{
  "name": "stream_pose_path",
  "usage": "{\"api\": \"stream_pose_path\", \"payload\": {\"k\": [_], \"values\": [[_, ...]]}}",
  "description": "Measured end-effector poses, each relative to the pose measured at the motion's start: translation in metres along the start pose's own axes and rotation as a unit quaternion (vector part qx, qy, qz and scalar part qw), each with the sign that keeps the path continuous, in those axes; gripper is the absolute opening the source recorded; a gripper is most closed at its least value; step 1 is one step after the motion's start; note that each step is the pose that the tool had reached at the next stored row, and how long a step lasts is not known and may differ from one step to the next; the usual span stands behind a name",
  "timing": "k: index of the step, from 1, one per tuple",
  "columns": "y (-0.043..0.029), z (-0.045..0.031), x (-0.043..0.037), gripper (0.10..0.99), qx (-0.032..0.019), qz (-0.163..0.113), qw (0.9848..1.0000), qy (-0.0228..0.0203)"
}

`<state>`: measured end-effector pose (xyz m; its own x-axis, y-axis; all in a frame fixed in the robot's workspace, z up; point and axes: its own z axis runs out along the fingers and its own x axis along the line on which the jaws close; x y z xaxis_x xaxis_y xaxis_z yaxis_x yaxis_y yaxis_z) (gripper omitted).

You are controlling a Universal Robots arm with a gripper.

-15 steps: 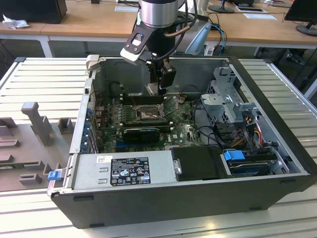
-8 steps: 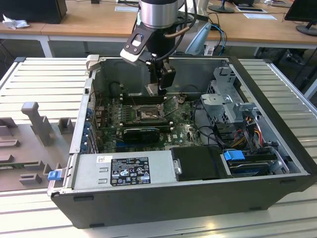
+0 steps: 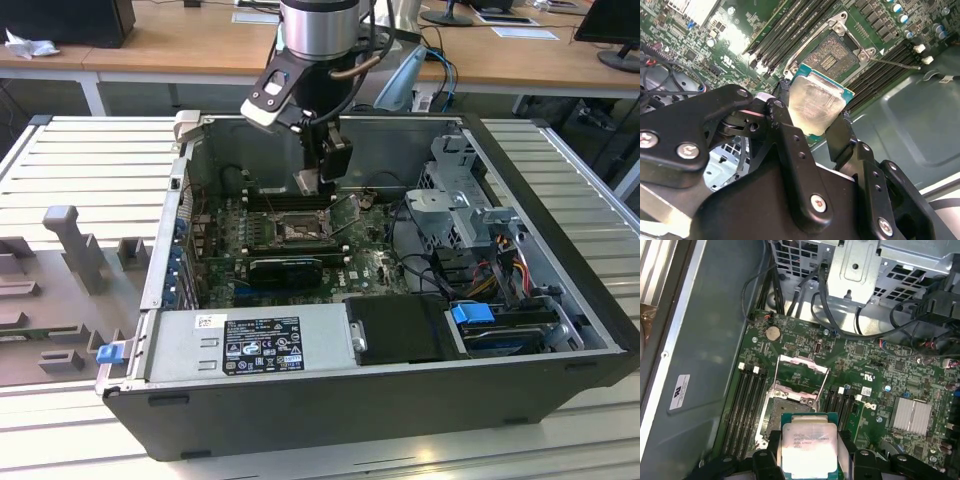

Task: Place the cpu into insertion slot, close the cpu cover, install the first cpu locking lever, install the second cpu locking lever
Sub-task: 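Place the cpu into insertion slot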

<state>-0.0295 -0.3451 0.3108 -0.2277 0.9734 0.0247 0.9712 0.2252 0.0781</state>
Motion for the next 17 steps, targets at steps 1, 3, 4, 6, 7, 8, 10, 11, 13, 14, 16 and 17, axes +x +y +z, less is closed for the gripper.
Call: {"api": "stream_pose_path", "payload": {"k": [1,3,4,6,7,8,10,11,13,14,16,17], "values": [[-0.0001,0.0009,0.0,0.533,-0.0003,0.012,0.9999,-0.0009],[-0.0001,0.0017,-0.0001,0.533,-0.0006,0.023,0.9997,-0.0018],[-0.0002,0.0021,-0.0001,0.533,-0.0007,0.028,0.9996,-0.0022],[-0.0002,0.0027,-0.0001,0.533,-0.0008,0.036,0.9993,-0.0029],[-0.0002,0.003,-0.0001,0.533,-0.0009,0.039,0.9993,-0.003],[-0.0003,0.0034,-0.0001,0.533,-0.001,0.042,0.9991,-0.0033],[-0.0003,0.004,-0.0001,0.533,-0.0011,0.047,0.9989,-0.0037],[-0.0004,0.0043,-0.0001,0.533,-0.0012,0.05,0.9988,-0.0039],[-0.0004,0.0052,-0.0001,0.533,-0.0014,0.057,0.9984,-0.0045],[-0.0005,0.0058,-0.0001,0.533,-0.0015,0.061,0.9981,-0.0048],[-0.0005,0.0064,-0.0002,0.533,-0.0016,0.064,0.9979,-0.0051],[-0.0005,0.0066,-0.0002,0.533,-0.0016,0.066,0.9978,-0.0052]]}}
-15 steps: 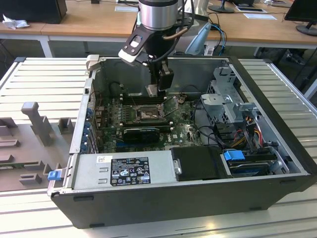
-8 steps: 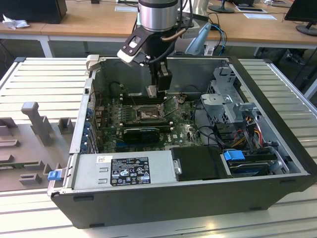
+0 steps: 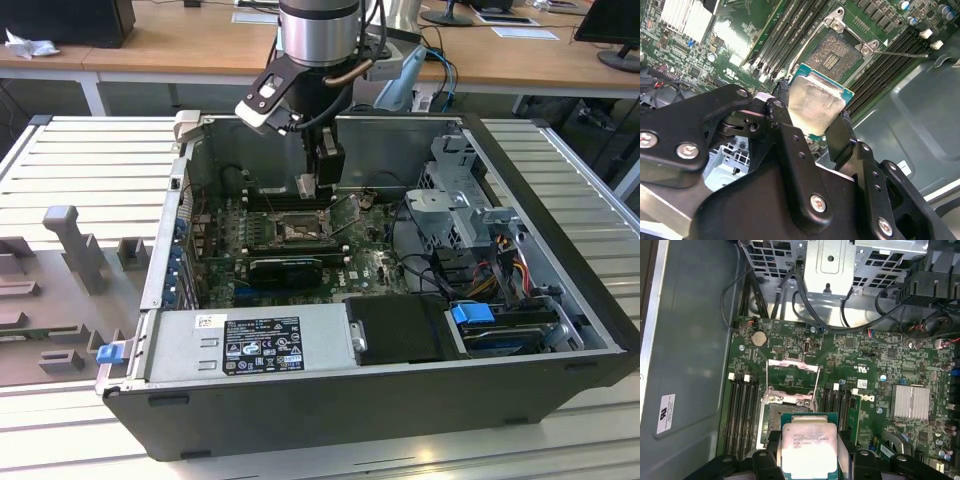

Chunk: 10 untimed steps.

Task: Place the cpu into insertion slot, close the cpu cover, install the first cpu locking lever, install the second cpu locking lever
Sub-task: 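Place the cpu into insertion slot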

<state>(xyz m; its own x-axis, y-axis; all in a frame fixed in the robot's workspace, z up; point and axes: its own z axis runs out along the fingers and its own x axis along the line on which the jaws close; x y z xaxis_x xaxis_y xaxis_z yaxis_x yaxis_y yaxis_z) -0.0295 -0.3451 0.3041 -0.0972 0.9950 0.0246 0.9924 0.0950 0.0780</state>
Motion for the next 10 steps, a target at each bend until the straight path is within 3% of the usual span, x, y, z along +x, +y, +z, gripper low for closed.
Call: {"api": "stream_pose_path", "payload": {"k": [10], "values": [[-0.0003,0.0041,-0.0001,0.533,-0.0005,0.02,0.9998,-0.0015]]}}
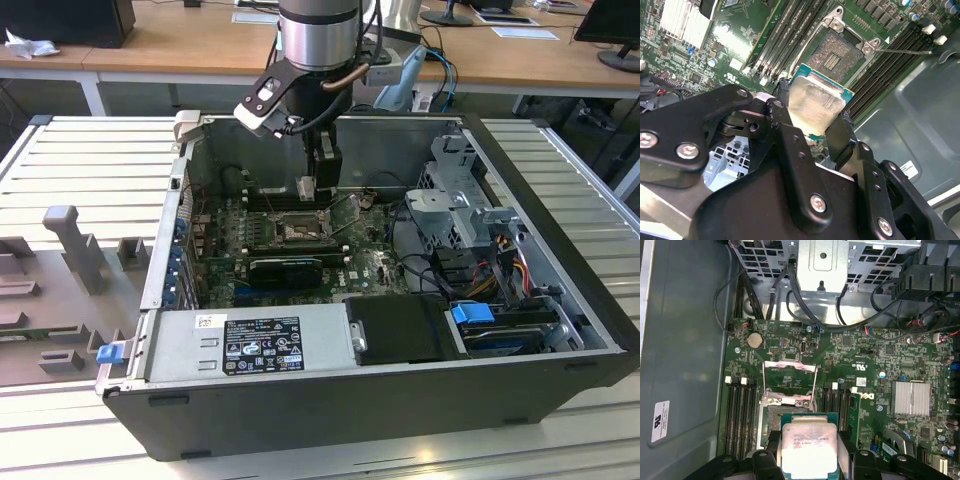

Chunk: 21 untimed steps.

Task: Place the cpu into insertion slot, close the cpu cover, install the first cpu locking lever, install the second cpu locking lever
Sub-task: 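Place the cpu into insertion slot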

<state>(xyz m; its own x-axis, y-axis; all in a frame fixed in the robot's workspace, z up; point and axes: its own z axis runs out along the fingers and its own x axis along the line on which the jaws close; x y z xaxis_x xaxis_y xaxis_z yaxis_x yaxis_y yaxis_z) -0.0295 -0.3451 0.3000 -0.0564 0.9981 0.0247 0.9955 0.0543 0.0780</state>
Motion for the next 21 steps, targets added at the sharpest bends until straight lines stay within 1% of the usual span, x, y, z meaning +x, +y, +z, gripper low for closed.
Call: {"api": "stream_pose_path", "payload": {"k": [11,12,13,17,18,21], "values": [[-0.0003,0.0042,-0.0001,0.533,-0.0002,0.007,1.0,-0.0009],[-0.0004,0.005,-0.0001,0.533,-0.0001,0.007,1.0,-0.0024],[-0.0005,0.0061,-0.0002,0.533,-0.0002,0.007,1.0,-0.0024],[-0.0008,0.0116,-0.0003,0.533,-0.0002,0.009,1.0,-0.0011],[-0.0011,0.0144,-0.0004,0.533,-0.0002,0.009,1.0,-0.0011],[-0.0013,0.0173,-0.0004,0.533,-0.0003,0.011,0.9999,-0.0004]]}}
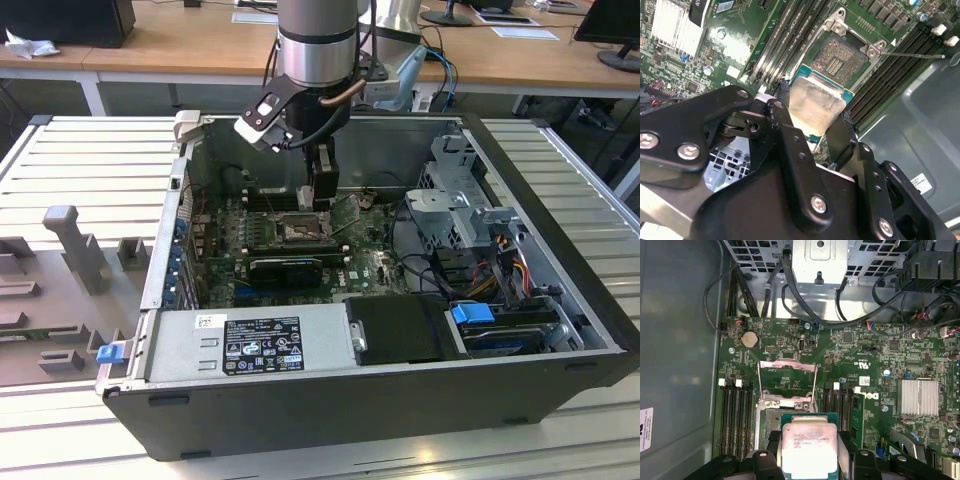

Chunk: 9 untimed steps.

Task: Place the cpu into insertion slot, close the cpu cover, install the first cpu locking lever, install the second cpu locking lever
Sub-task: 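Place the cpu into insertion slot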

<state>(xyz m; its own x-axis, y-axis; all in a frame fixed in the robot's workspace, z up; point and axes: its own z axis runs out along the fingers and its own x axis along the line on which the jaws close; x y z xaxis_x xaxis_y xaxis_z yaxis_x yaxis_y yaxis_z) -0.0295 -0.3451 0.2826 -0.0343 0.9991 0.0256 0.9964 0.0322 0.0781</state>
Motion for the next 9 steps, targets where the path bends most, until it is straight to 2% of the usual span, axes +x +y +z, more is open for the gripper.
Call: {"api": "stream_pose_path", "payload": {"k": [9], "values": [[-0.0004,0.0047,-0.0001,0.533,-0.0001,0.002,1.0,0.0005]]}}
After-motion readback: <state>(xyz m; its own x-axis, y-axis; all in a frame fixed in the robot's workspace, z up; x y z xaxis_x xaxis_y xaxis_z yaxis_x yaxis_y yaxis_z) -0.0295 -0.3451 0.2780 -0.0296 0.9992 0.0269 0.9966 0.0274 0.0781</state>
